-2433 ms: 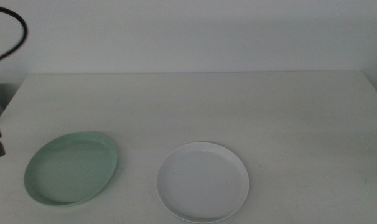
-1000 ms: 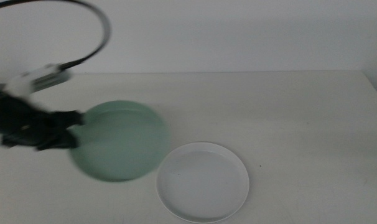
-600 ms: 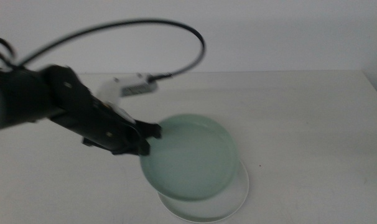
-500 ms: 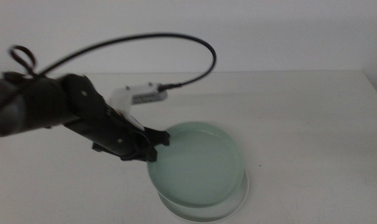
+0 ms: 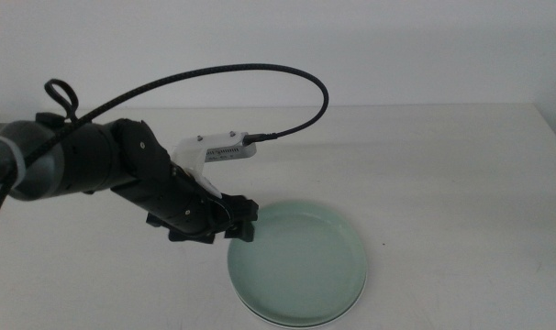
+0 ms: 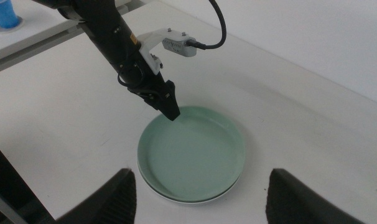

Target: Stack the three bowls on top of each other.

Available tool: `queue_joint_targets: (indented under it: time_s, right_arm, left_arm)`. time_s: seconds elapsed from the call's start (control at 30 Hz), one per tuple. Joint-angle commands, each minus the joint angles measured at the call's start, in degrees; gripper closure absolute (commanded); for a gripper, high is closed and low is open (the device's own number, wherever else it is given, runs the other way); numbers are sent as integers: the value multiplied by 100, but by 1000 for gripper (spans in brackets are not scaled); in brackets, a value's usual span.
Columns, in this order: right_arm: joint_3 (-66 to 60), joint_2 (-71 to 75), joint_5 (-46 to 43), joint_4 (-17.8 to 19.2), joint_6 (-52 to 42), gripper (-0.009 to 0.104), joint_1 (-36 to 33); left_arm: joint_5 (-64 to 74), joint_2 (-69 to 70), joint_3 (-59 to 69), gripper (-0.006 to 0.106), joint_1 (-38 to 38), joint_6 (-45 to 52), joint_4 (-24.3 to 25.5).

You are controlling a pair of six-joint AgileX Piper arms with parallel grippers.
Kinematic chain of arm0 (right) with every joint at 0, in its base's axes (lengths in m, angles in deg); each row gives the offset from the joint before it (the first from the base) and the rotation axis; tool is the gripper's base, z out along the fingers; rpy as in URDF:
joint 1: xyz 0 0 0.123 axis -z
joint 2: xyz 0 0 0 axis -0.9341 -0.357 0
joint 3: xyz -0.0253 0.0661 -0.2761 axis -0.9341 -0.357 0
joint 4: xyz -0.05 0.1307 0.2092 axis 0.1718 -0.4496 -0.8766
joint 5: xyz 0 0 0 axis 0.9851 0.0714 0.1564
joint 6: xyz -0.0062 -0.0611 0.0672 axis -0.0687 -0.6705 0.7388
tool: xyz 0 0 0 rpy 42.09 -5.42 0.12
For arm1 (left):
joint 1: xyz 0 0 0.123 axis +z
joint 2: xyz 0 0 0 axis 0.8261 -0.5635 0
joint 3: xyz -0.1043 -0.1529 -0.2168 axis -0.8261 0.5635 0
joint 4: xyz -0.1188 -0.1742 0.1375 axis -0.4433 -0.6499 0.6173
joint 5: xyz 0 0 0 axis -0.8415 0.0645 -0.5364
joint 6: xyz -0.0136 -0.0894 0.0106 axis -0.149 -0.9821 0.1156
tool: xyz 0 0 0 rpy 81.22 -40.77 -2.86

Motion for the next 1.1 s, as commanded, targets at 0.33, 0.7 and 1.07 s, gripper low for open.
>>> queue_joint_targets:
  time_s: [0.33, 0.7, 1.07]
  right_arm:
    - [128, -14, -413, -39, -48, 41, 11]
    - [128, -14, -413, -39, -48, 41, 11]
    - [128, -14, -413, -32, -48, 41, 11]
  left_arm:
    - [987, 1365, -738, 3, 796, -6, 579]
    - [921, 2961, -738, 3, 1313, -6, 1230]
    - [703, 3493, -738, 3, 1313, 129, 1243]
